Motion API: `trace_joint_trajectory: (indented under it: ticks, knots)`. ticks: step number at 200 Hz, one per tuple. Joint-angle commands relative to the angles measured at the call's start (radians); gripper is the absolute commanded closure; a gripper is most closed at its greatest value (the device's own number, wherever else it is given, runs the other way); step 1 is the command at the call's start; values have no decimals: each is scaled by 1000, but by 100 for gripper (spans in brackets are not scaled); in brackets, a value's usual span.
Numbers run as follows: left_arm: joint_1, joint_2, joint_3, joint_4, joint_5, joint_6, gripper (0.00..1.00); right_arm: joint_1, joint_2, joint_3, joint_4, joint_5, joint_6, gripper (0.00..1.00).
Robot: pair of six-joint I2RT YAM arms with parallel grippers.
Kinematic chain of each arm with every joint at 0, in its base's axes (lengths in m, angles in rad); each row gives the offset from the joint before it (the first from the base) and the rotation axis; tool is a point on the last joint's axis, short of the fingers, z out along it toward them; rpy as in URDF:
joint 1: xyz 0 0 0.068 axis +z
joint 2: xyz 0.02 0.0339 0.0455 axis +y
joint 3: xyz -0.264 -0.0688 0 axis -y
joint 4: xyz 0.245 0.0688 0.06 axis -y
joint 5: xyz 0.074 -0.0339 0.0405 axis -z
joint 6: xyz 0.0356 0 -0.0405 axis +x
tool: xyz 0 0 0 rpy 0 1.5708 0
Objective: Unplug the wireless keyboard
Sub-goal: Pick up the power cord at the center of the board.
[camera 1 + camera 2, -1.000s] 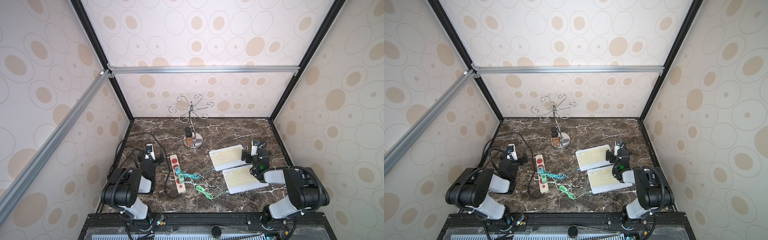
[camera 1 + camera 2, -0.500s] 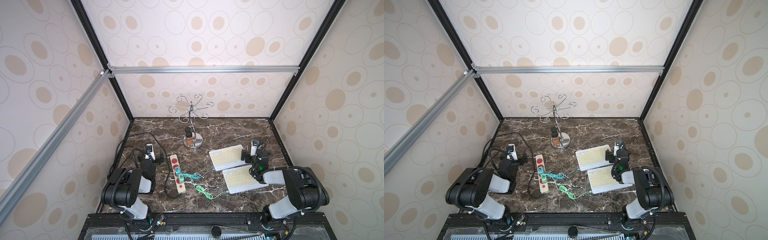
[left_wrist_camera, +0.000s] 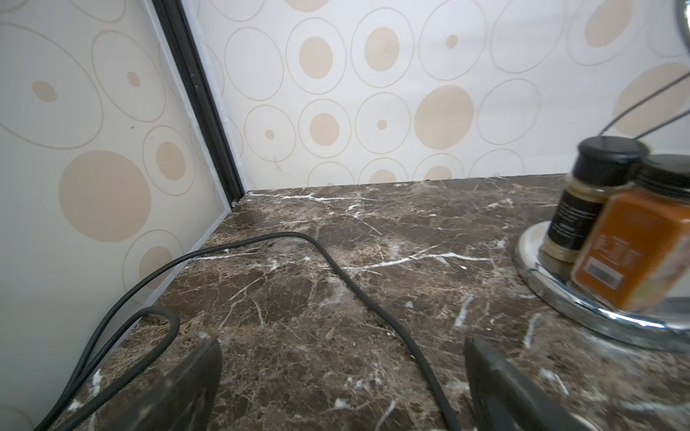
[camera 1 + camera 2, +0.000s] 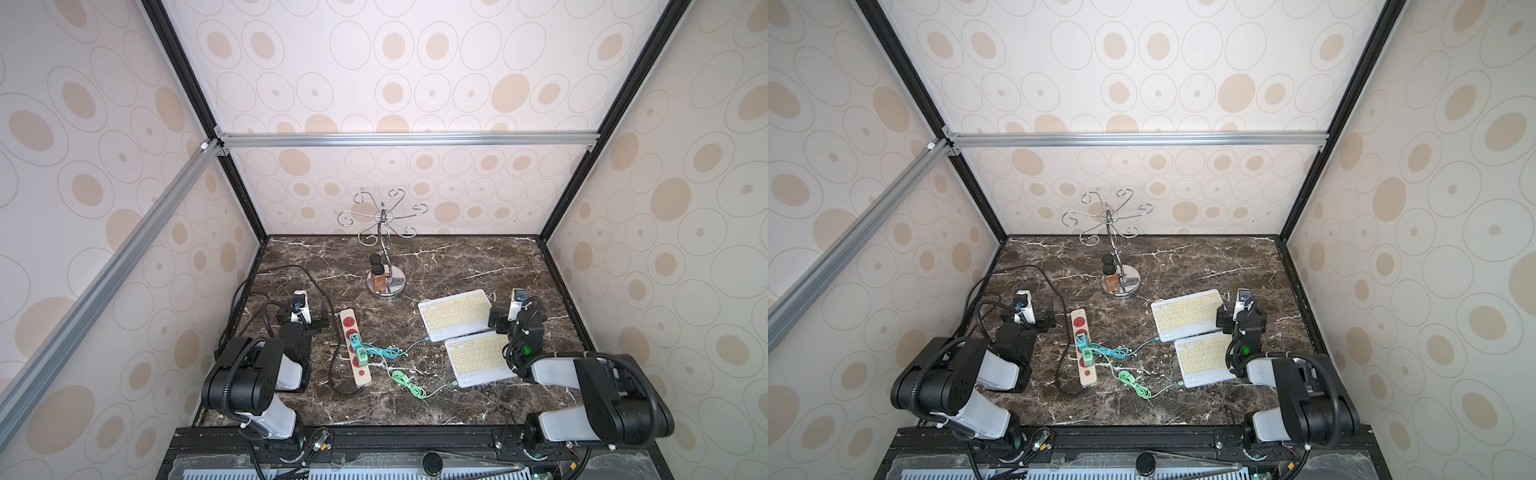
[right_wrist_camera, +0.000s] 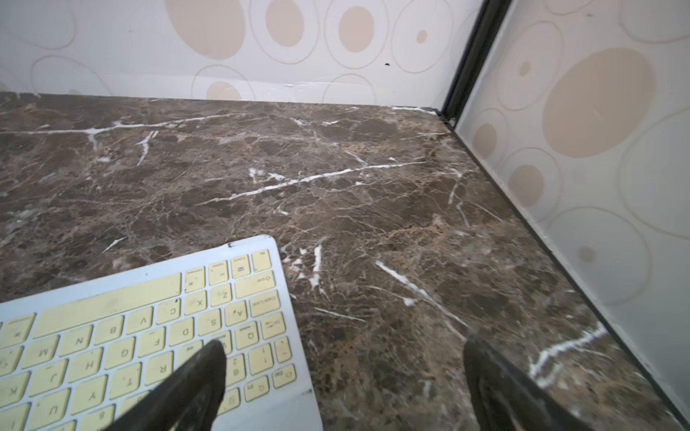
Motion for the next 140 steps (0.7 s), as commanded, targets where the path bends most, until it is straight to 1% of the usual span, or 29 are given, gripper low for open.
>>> trace_joint_trajectory:
  ticks: [1, 14, 28, 53, 62, 69, 75, 84, 93, 101, 112, 116, 120, 132, 140]
  knots:
    - [4, -77, -58, 121, 17, 17, 0, 4, -68, 88, -201, 89, 61, 0]
    - [4, -124, -70, 103, 23, 24, 0, 4, -65, 137, -306, 78, 74, 0]
    - [-8, -175, -74, 67, 18, 39, 0, 4, -78, 162, -376, 76, 102, 0]
    - [-45, -316, -91, -17, -60, 44, 0, 4, -129, 157, -417, 92, 142, 0]
    - [-47, -383, -90, -71, -82, 0, 0, 5, -156, 163, -454, 97, 163, 0]
    - [-47, -439, -84, -119, -91, -50, 0, 4, -181, 181, -514, 75, 160, 0]
    - [-47, -485, -77, -168, -78, -69, 0, 5, -204, 199, -559, 61, 166, 0]
    - [-47, -550, -65, -244, -53, -89, 0, 5, -235, 226, -643, 59, 221, 0]
    - [-47, -616, -48, -322, -56, -145, 0, 4, -263, 268, -758, 58, 286, 0]
    - [-47, -676, -15, -435, -48, -203, 0, 4, -280, 298, -843, 41, 325, 0]
    - [-47, -750, 57, -657, -12, -300, 0, 4, -292, 318, -908, 11, 366, 0]
    - [-47, -771, 85, -746, 25, -324, 0, 5, -293, 317, -913, 0, 374, 0]
    - [-47, -786, 103, -807, 72, -318, 0, 5, -293, 311, -909, -17, 379, 0]
    - [-47, -819, 77, -759, 228, -314, 0, 4, -296, 293, -890, -42, 405, 0]
    - [-47, -841, 48, -716, 281, -332, 0, 3, -299, 298, -920, -45, 418, 0]
